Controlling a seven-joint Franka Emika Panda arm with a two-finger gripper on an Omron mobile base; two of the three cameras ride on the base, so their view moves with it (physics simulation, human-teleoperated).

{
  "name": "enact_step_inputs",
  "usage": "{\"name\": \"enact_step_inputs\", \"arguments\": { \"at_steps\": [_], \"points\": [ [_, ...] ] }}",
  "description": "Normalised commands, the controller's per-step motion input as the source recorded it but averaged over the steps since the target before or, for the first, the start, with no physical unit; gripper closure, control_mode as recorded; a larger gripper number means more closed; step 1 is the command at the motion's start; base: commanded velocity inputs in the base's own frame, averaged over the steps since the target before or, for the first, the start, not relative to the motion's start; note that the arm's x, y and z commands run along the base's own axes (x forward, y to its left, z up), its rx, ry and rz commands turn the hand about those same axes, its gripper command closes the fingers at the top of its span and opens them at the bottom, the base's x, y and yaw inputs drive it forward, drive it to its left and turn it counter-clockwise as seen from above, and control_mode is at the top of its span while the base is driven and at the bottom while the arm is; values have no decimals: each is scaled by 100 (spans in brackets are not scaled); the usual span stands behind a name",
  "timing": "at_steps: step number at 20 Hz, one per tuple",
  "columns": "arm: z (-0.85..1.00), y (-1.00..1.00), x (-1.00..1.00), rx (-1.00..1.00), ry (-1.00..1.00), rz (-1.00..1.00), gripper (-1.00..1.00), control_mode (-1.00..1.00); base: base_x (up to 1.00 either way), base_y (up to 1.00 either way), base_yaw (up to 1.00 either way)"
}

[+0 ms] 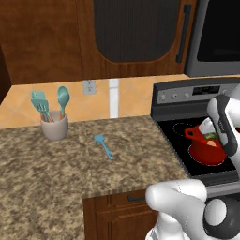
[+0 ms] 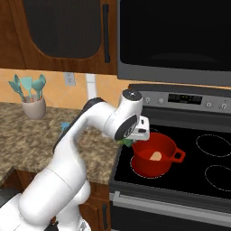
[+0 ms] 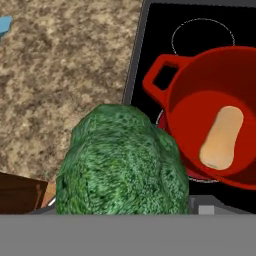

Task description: Put the squash and broccoli in the pot. Retrieve the spatula and lightly stir the vegetables in the pot.

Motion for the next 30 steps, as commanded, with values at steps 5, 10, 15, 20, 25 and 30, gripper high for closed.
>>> {"name": "enact_step_inputs", "arguments": {
  "at_steps": [5, 10, 15, 20, 25, 30],
  "points": [
    [-34, -58, 43, 1, 6, 0, 100, -100, 0, 0, 0],
    [-27, -47, 45, 0, 8, 0, 100, -100, 0, 0, 0],
    [-34, -28, 46, 0, 13, 0, 100, -100, 0, 0, 0],
    [-46, -32, 49, 0, 13, 0, 100, -100, 0, 0, 0],
    [-43, -27, 41, 0, 12, 0, 100, -100, 0, 0, 0],
    [-25, -7, 33, 0, 8, 0, 100, -100, 0, 0, 0]
  ]
}}
